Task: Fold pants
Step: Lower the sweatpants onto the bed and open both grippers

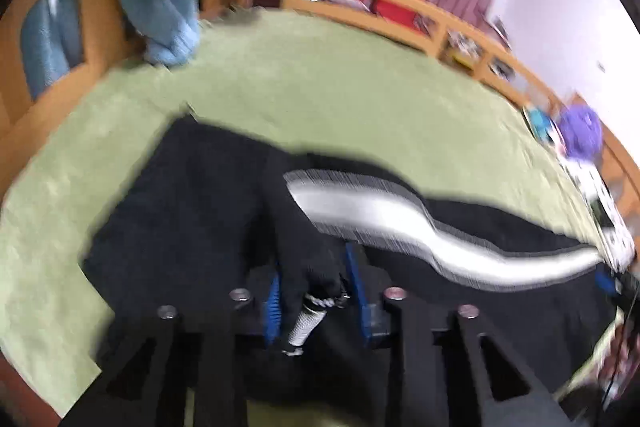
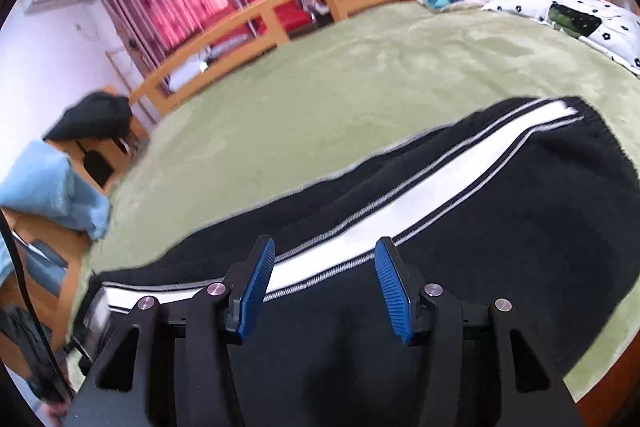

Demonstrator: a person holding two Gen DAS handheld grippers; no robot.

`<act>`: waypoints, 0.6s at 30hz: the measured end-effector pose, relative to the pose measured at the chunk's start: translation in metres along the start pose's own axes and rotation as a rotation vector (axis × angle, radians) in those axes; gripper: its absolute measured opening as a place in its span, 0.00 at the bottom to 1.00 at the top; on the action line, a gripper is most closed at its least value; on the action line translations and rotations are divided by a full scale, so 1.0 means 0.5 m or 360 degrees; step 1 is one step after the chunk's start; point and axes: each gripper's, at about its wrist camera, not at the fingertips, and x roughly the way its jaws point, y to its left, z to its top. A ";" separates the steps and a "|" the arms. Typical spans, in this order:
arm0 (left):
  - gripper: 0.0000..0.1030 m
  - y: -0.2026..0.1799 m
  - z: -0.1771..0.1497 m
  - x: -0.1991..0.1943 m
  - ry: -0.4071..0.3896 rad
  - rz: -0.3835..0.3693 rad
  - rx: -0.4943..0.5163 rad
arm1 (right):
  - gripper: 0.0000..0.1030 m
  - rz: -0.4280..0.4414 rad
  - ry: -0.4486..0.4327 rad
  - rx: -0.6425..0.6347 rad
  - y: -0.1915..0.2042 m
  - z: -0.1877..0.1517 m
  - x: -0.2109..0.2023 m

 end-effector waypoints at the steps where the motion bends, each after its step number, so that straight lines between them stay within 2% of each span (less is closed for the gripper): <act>1: 0.22 0.012 0.026 0.000 -0.0033 0.0044 0.0010 | 0.50 0.0022 0.0014 -0.0030 0.007 0.001 0.006; 5: 0.21 0.063 0.106 0.002 -0.0118 0.0181 -0.0025 | 0.50 -0.0075 -0.0040 -0.0147 0.015 -0.005 0.004; 9: 0.20 0.109 0.169 0.016 -0.0163 0.0253 -0.0063 | 0.50 -0.0130 -0.0005 -0.0107 -0.007 -0.005 0.019; 15: 0.20 0.149 0.230 0.078 -0.0139 0.0288 -0.0032 | 0.50 -0.0227 0.0031 -0.0063 -0.025 0.002 0.038; 18: 0.20 0.165 0.240 0.133 -0.0079 0.0302 -0.0045 | 0.50 -0.0300 0.0051 -0.0108 -0.015 -0.003 0.052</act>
